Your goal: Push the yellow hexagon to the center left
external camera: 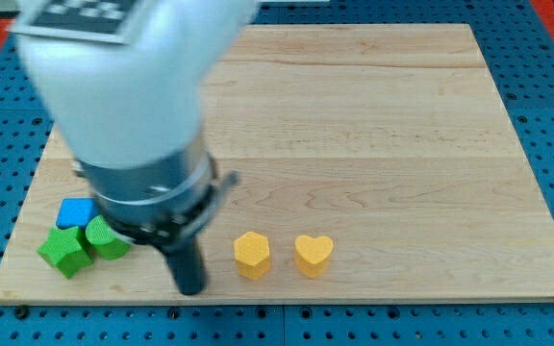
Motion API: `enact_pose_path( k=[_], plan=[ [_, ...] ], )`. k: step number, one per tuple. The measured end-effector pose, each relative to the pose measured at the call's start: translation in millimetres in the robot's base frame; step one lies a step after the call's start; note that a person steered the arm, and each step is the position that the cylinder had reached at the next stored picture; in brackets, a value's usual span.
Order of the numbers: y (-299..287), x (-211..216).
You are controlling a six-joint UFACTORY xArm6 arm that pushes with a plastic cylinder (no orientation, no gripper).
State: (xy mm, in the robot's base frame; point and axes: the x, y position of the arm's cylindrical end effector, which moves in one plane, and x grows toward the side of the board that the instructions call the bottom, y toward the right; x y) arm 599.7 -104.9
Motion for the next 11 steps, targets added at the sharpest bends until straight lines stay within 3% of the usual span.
enact_pose_path(
  k=[3,4,5,7,11],
  plan=[
    [49.0,-9.0],
    [2.1,-13.6],
    [-22.8,-50.3],
    [-20.1,-81.0],
    [-50.0,-86.1]
  ],
)
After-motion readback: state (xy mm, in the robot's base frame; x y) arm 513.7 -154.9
